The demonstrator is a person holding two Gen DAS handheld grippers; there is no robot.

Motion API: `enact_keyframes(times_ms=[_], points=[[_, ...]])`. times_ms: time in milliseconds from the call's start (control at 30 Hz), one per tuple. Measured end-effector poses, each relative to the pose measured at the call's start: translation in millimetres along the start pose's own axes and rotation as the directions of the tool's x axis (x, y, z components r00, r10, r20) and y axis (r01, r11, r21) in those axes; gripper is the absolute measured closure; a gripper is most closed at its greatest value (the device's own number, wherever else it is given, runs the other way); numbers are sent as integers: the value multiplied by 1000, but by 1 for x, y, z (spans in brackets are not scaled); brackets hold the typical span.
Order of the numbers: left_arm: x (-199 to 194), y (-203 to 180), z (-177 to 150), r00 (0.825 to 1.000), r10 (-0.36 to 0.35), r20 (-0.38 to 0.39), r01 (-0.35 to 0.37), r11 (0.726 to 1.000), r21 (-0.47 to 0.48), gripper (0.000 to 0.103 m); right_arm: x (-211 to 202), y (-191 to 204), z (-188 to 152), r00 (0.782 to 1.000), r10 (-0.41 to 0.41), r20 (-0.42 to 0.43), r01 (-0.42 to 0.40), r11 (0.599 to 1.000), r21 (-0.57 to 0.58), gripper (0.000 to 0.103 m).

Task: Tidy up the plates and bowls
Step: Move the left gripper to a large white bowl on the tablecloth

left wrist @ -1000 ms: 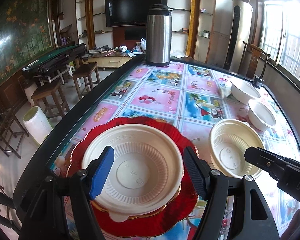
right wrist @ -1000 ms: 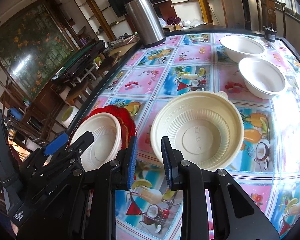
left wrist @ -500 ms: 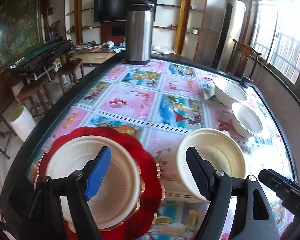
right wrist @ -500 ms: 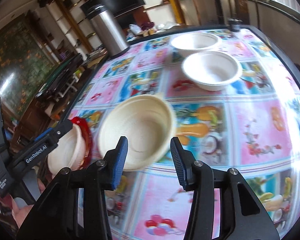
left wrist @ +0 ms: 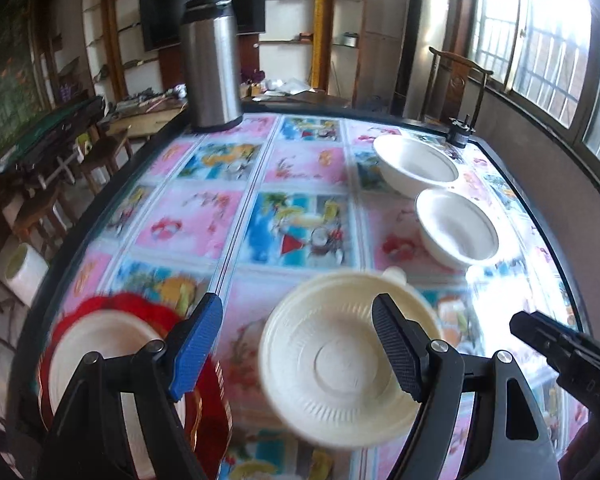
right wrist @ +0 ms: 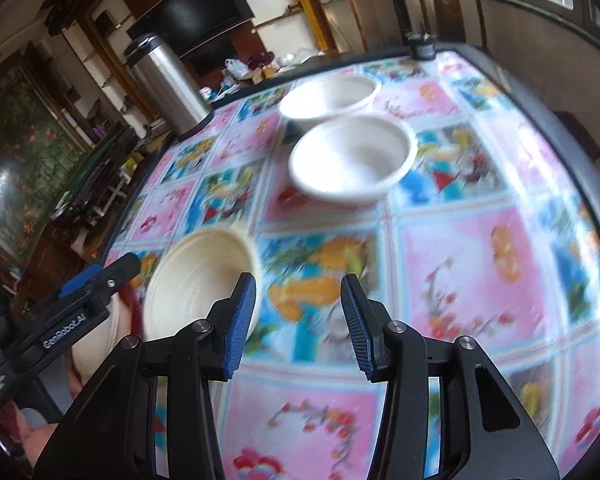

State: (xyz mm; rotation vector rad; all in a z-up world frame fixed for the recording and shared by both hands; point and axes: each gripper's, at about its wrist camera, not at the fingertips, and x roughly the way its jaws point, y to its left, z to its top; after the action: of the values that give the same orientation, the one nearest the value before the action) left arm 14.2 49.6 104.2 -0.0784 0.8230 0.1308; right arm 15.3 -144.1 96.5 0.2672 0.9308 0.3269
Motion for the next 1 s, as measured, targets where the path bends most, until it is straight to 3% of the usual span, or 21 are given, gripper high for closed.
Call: enact_keyframes(times_ms=[233,633,833,1000], points=[[33,-27,49,998,-54,-39,54,999,1,25,18,-16,50,999,-38,12,38,999,-11,59],[119,-60,117,996,-22,-84,21,1000,-21,25,90,-64,153,999,-31,-37,35,995,97,59],[147,-77,132,997,-20,-71,21,1000,16,25,130,-73,178,998,8,-60,1,990,140,59],[178,-94,140,992,1,-129,7,998,59,25,153,-79,189,997,23,-75,-11,988,153,59]])
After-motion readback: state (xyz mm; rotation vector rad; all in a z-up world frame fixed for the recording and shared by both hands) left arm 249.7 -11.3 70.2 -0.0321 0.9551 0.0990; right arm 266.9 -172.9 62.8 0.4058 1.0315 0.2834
